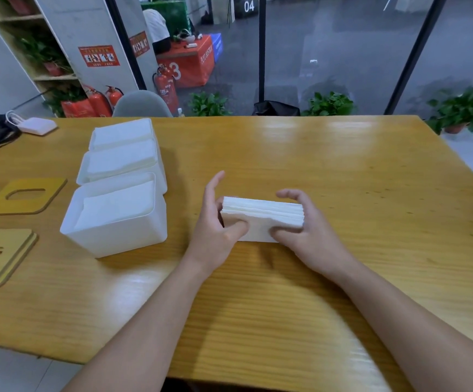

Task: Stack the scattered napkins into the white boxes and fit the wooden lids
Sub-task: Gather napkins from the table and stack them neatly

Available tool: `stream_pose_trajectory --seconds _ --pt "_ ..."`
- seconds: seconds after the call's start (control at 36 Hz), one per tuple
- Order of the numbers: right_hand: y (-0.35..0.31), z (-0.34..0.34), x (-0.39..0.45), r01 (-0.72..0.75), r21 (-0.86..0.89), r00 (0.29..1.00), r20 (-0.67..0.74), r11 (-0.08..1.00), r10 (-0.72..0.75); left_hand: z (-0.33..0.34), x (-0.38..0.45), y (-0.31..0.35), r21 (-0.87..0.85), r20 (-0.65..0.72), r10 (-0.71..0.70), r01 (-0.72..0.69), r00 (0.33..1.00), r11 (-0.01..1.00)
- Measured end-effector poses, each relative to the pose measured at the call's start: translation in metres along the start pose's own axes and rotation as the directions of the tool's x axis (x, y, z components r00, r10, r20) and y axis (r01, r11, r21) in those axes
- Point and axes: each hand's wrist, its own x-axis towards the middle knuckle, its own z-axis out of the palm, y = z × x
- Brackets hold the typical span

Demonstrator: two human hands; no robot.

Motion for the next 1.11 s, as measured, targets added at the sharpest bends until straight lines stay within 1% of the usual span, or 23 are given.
stream_pose_trajectory --seconds 0.08,0.25,0.31,0.36,0.44,0.56,0.67,0.78,0.89,0.97,1.06,1.11 --pt "-0.003 -0.003 -0.001 -0.037 0.032 0.999 0.014 0.999 0.037 0.001 -0.003 0.001 -0.004 0.013 -0.003 0.003 1.0 1.0" --pt "-0.014 0.004 -0.006 -0.049 0.087 0.998 0.042 0.995 0.046 -0.002 -0.019 0.011 -0.056 0.004 0.061 -0.061 0.998 0.997" --pt "-0.017 0.01 -0.008 -0.051 0.091 0.998 0.048 0.995 0.047 -0.006 -0.023 0.009 -0.044 -0.014 0.057 -0.057 0.998 0.997" --pt "-0.017 0.017 -0.012 -0.055 0.051 0.997 0.062 0.997 0.052 -0.013 -0.029 0.008 0.014 -0.017 0.017 -0.017 1.0 1.0" --pt "-0.018 0.024 -0.02 -0.064 -0.026 0.996 0.059 0.998 0.065 -0.026 -0.037 0.005 0.097 0.017 -0.036 0.034 0.999 0.995" --pt "-0.032 0.028 -0.026 -0.053 -0.027 0.998 0.016 0.998 0.053 -0.039 -0.048 0.011 0.073 0.058 -0.023 0.019 0.998 0.997" --pt "-0.05 0.034 -0.03 -0.021 -0.037 0.999 0.041 0.999 0.022 -0.055 -0.06 0.024 0.023 0.001 0.004 -0.004 1.0 1.0" --pt "-0.073 0.043 -0.034 -0.05 -0.017 0.998 0.037 0.999 0.05 -0.079 -0.074 0.04 -0.025 -0.045 0.058 -0.059 0.997 0.998" --pt "-0.087 0.059 -0.036 -0.044 -0.005 0.998 0.037 0.999 0.044 -0.11 -0.086 0.052 -0.043 -0.114 0.056 -0.061 0.992 0.997" --pt "-0.093 0.078 -0.035 -0.025 0.018 0.999 0.026 1.0 0.025 -0.132 -0.094 0.056 0.002 -0.131 0.052 -0.052 0.99 0.999" --pt "-0.096 0.097 -0.03 -0.016 0.005 1.0 -0.008 1.0 0.016 -0.155 -0.1 0.06 0.084 -0.148 0.087 -0.075 0.985 0.994" --pt "-0.095 0.112 -0.023 0.003 0.014 1.0 0.006 1.0 -0.003 -0.172 -0.101 0.064 0.134 -0.176 0.094 -0.07 0.98 0.988"
